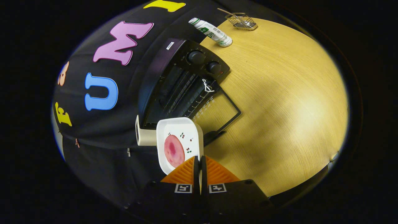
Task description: Open the toaster oven, put the food inside, and close the toaster oven door.
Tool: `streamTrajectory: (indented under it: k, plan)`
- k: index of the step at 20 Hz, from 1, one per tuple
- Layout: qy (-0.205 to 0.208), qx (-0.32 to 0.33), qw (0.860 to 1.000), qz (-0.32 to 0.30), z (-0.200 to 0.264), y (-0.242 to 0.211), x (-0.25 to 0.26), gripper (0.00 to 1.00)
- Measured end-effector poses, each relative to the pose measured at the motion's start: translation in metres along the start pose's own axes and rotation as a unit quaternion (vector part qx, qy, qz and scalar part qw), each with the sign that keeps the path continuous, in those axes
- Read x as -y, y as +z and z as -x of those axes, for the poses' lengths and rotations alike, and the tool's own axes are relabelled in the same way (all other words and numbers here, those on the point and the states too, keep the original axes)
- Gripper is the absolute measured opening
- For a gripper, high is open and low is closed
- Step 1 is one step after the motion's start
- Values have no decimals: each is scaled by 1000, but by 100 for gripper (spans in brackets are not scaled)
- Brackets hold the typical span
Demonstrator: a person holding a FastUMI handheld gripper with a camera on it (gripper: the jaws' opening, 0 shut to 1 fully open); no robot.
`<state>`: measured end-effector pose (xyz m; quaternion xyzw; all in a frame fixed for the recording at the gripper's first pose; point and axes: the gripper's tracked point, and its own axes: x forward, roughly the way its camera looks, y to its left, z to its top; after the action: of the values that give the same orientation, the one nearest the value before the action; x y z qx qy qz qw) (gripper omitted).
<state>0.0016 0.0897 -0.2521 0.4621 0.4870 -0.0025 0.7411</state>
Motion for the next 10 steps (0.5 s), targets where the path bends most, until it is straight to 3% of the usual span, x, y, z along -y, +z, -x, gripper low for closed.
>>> streamTrajectory:
  k: [10]
  plan:
    - [16, 87, 992, -93, -81, 69, -17, 5]
